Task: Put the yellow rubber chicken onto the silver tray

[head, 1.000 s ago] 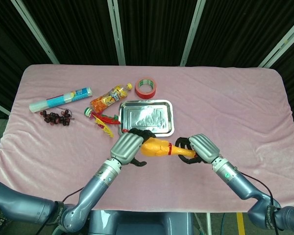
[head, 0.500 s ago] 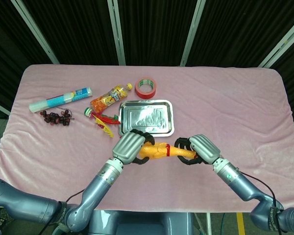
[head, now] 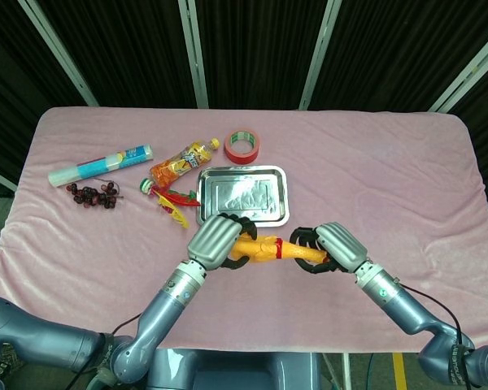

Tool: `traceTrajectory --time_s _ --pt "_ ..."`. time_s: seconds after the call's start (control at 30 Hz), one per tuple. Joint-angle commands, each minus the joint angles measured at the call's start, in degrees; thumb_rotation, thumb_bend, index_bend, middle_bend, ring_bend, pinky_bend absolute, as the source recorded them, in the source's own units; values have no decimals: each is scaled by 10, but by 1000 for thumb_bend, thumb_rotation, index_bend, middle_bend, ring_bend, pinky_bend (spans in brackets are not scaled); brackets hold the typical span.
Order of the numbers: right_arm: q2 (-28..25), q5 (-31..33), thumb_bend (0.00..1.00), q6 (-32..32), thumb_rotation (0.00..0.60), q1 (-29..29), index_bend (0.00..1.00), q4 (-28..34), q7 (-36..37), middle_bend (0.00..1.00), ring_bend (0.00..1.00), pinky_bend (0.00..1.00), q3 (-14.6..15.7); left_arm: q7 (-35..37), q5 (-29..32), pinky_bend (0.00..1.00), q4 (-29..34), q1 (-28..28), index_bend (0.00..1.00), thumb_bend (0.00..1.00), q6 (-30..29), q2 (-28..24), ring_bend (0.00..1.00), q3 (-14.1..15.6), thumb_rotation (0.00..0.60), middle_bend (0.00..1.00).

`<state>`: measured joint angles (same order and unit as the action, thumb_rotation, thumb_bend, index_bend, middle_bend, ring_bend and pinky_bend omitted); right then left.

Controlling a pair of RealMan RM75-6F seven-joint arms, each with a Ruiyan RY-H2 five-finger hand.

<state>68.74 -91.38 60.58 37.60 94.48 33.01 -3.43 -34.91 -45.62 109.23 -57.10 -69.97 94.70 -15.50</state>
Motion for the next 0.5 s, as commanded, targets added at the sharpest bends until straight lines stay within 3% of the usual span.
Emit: traceTrajectory --time_s 0.03,0.17,0.23,0.3,0.37,0.5 --pt "0 0 731 0 600 0 1000 -1 1 767 725 786 0 0 -1 409 1 1 825 574 1 -2 720 0 600 813" --pt "0 0 731 1 600 -1 1000 -3 2 767 726 786 1 1 0 382 16 5 543 379 8 -13 532 3 600 591" --pt "0 1 731 1 600 -1 1000 -6 2 767 726 786 1 4 -1 320 26 8 367 207 7 -20 401 2 600 438" --pt "0 3 732 2 600 -3 1000 -12 3 767 726 786 2 7 -7 239 35 14 243 120 4 -28 296 5 600 339" --pt "0 3 731 3 600 -4 1000 -16 5 767 726 786 3 12 -10 166 42 17 127 67 4 -33 181 5 600 251" --pt "1 3 731 5 600 -7 1000 -24 1 767 726 786 4 19 -15 143 44 21 38 45 5 -39 87 5 600 144"
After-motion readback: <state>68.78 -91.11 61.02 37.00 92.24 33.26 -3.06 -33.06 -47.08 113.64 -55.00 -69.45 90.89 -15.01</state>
